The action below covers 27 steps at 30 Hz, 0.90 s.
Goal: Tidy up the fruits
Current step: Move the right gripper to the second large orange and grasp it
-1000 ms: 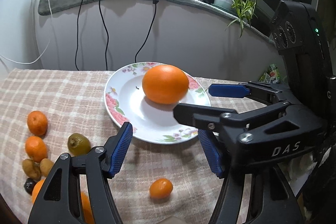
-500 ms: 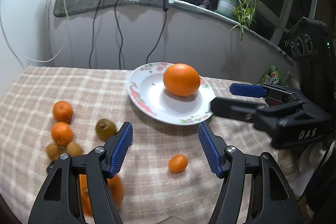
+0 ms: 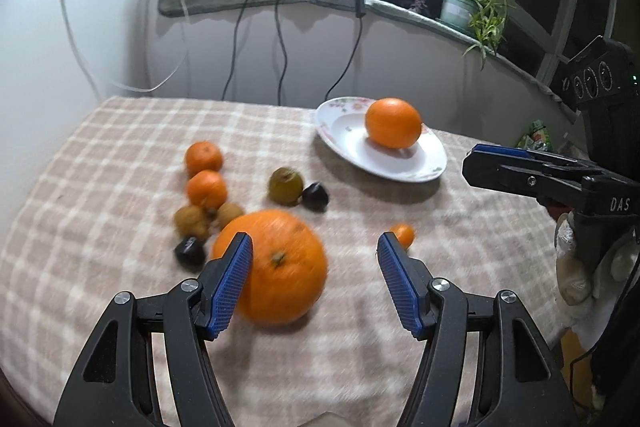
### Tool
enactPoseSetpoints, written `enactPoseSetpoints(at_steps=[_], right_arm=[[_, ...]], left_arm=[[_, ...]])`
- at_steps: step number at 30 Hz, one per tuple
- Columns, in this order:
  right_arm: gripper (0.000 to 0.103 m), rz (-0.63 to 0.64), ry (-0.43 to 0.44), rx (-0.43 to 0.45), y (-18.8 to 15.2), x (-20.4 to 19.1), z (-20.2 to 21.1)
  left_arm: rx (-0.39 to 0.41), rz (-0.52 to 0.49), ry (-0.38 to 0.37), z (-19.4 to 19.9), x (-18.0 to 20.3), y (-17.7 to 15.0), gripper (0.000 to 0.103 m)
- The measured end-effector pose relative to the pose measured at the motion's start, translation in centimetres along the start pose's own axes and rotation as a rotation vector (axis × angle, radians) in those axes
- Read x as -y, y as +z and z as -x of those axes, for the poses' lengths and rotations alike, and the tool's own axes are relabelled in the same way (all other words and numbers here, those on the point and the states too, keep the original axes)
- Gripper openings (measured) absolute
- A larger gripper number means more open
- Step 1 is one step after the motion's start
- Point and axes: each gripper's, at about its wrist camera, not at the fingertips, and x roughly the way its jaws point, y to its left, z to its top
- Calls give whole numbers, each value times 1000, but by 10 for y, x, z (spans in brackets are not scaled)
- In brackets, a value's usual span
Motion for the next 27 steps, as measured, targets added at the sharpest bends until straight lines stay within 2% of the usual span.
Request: enactPoseSetpoints(at_steps=[4,5,11,19,27], right_arm=[[91,14,45,-36,-6,-17,-14],[91,17,54,-44,-7,-20,-17],[91,21,120,-110,-10,-38,-46],[91,23,175,-175,-9,-57,-85],[91,39,200,-212,-10,-70,-106]], left_arm=[[1,18,15,8,-8,-11,65],[-2,20,23,9,-11,-13,68],[-42,9,60,-3,-19,-25,69],[-33,18,46,-13,-24,-25,69],[-35,17,26,-21,-23,-25,69]])
